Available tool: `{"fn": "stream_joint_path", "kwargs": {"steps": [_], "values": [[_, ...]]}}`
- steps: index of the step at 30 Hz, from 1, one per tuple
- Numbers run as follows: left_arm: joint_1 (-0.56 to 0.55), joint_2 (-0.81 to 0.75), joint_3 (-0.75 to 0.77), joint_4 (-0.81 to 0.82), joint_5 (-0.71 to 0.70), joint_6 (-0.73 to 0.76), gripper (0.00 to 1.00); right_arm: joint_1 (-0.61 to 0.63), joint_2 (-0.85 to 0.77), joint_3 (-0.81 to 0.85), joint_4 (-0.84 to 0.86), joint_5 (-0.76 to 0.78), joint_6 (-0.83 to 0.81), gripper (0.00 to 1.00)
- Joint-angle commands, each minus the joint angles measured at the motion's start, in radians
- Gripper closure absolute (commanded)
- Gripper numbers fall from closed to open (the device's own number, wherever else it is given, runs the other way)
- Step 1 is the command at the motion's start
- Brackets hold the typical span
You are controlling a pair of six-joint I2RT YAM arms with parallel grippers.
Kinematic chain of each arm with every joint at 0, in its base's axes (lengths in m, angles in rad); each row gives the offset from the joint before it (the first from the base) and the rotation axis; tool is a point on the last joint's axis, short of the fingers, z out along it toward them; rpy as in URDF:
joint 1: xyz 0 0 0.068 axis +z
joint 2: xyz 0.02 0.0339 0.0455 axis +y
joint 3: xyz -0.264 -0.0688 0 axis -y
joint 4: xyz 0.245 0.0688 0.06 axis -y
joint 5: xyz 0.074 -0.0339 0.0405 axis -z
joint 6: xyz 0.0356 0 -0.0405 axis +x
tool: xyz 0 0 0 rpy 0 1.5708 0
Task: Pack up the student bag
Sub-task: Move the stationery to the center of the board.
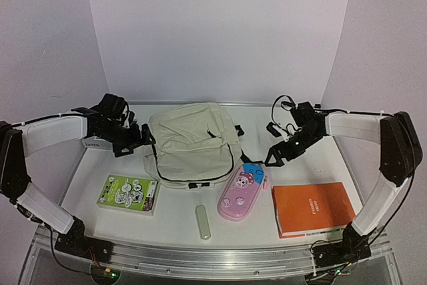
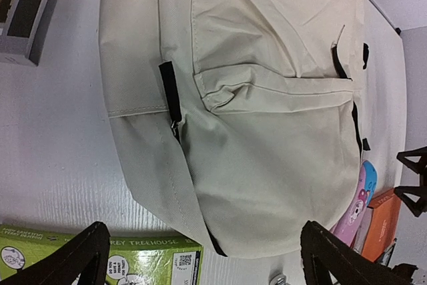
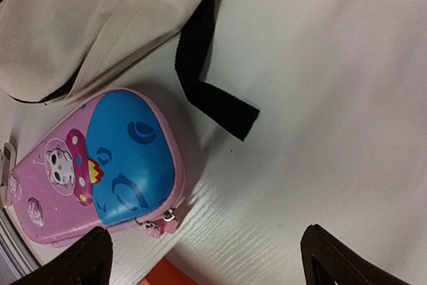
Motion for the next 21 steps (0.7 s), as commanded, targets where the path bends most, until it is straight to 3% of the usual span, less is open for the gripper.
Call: {"fn": "stream_joint_path", "kwargs": {"steps": [1, 12, 21], "values": [[0.002, 0.003, -0.036, 0.064, 0.016, -0.06, 0.0, 0.066, 0.107, 0.106, 0.003, 0.019, -0.026, 0.02], [0.002, 0.151, -0.043, 0.148, 0.048, -0.123, 0.0, 0.233, 0.32, 0.232, -0.001, 0.02, -0.069, 0.02], [0.002, 0.331, 0.069, 0.193, 0.092, -0.107, 0.0, 0.315, 0.291, 0.176, -0.013, -0.03, -0.113, 0.02]]}}
